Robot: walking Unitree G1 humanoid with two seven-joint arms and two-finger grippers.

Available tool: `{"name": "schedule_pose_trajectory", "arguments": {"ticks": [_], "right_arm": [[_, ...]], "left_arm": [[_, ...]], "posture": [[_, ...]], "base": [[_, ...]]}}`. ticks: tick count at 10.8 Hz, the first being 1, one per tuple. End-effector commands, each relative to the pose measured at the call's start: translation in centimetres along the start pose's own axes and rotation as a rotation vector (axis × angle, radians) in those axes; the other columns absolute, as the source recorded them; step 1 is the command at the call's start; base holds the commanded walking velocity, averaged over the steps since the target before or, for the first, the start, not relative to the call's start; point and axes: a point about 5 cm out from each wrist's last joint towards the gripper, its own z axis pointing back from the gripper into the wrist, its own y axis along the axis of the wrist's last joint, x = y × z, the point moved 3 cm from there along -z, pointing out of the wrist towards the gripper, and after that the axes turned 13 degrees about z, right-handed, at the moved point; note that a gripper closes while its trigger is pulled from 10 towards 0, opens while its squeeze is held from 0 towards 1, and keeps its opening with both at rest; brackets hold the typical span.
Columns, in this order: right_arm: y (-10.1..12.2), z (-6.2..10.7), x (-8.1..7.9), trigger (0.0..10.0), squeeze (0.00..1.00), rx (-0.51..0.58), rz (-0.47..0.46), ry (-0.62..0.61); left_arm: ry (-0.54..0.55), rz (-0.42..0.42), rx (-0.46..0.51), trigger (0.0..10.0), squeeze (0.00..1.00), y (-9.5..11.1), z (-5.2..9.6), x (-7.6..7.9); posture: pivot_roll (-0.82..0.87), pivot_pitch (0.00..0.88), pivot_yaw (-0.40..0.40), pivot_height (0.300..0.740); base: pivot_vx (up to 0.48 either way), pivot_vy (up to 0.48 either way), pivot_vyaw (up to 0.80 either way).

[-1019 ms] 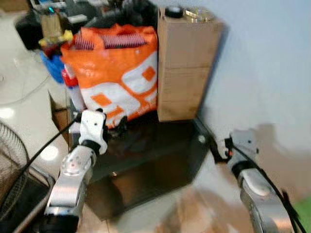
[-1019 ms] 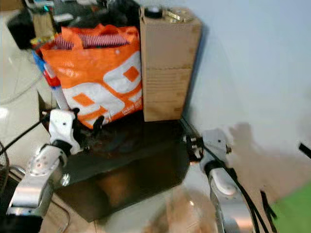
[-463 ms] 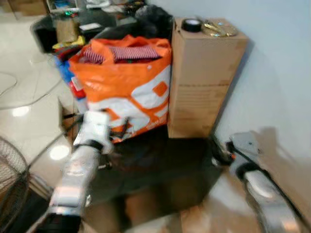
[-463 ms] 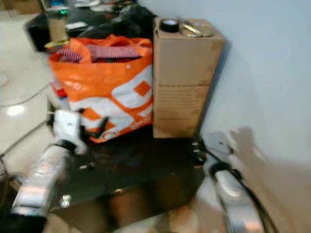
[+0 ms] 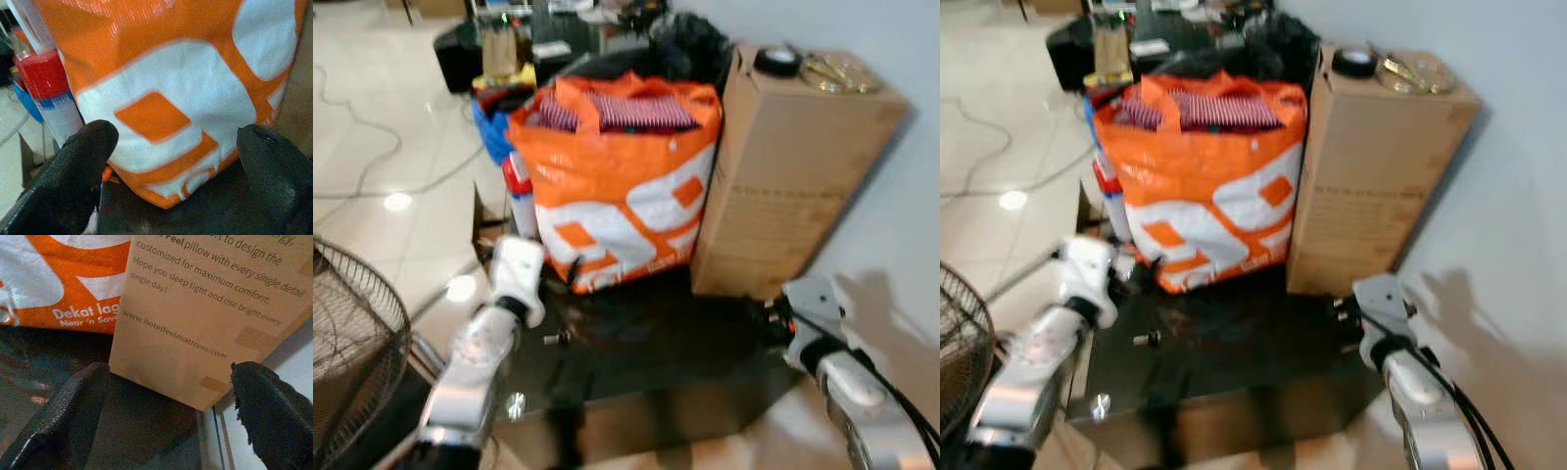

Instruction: Hang keys on a hook

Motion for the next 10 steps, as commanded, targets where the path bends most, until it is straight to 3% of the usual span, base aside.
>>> {"name": "schedule_pose_trajectory", "arguments": {"ticks": [1, 2, 3, 4, 5, 7, 10], "right_arm": [[0.0, 0.2, 0.0, 10.0, 0.00, 0.000, 0.026, 0.032], [0.2, 0.2, -0.2, 10.0, 0.00, 0.010, 0.056, 0.076], [0.5, 0.1, -0.4, 10.0, 0.00, 0.021, 0.076, 0.112], [0.7, 0.2, -0.9, 10.0, 0.00, 0.036, 0.109, 0.160], [0.9, 0.5, -1.2, 10.0, 0.00, 0.048, 0.125, 0.198], [0.8, 0.8, -1.1, 10.0, 0.00, 0.039, 0.118, 0.203], [1.3, 1.7, -4.2, 10.0, 0.00, 0.080, 0.046, 0.382]], "left_arm": [[-0.003, 0.001, -0.123, 10.0, 0.00, -1.8, -0.1, -0.7], [-0.084, -0.023, -0.253, 10.0, 0.00, -3.8, -0.6, -0.6], [-0.127, -0.054, -0.306, 10.0, 0.26, -4.6, -1.0, -0.8], [-0.116, -0.025, -0.324, 10.0, 1.00, -4.7, -1.3, -1.6], [-0.156, 0.095, -0.296, 10.0, 1.00, -3.8, -0.9, -1.7], [-0.170, 0.090, -0.358, 10.0, 1.00, -5.0, 0.1, -2.7], [-0.167, -0.050, -0.514, 10.0, 1.00, -8.7, 0.4, -4.2]], "posture": [[-0.08, 0.000, -0.019, 0.740], [-0.08, 0.000, -0.021, 0.740], [-0.09, 0.000, -0.016, 0.740], [-0.12, 0.000, 0.009, 0.740], [-0.12, 0.000, 0.006, 0.740], [-0.12, 0.000, -0.003, 0.740], [-0.13, 0.000, -0.023, 0.740]], "base": [[0.000, 0.000, 0.00], [0.000, 0.000, 0.00], [0.000, 0.000, 0.00], [0.000, 0.000, 0.00], [0.000, 0.000, 0.00], [0.000, 0.000, 0.00], [0.000, 0.000, 0.00]]}}
